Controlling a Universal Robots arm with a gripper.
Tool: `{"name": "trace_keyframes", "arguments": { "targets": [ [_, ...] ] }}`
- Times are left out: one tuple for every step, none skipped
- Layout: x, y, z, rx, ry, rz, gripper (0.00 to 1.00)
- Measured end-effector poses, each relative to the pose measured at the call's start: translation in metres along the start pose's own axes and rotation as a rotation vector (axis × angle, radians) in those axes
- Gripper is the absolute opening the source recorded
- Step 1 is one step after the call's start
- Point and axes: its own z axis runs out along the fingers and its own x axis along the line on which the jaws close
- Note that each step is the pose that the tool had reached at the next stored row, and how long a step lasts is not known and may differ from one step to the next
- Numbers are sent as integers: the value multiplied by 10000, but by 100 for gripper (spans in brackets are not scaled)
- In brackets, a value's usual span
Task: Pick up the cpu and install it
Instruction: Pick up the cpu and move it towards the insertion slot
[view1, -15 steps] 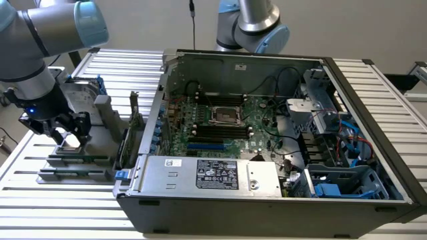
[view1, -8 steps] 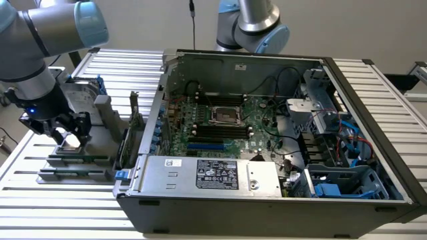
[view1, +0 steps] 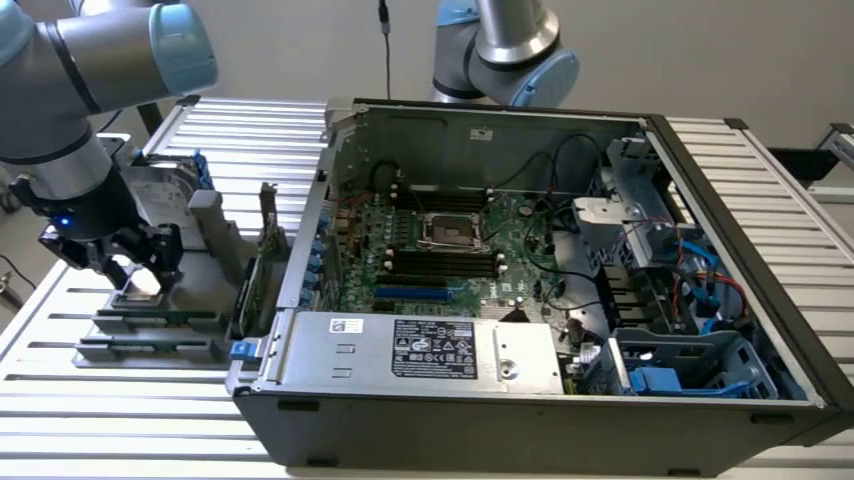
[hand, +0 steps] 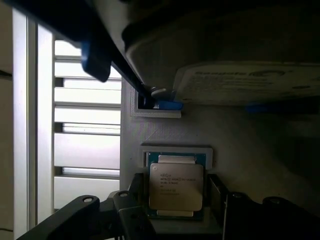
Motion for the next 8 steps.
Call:
{"name": "trace_keyframes", "arguments": {
  "targets": [
    [0,0,0,0,1,0,62],
    [0,1,1,0,0,0,62],
    [0,1,0,1,1,0,60],
    [0,1,0,1,1,0,60],
    [0,1,0,1,1,1,55],
    [0,2,1,1,1,0,55],
    [0,2,1,0,1,1,55],
    [0,2,1,0,0,0,55]
  ]
}}
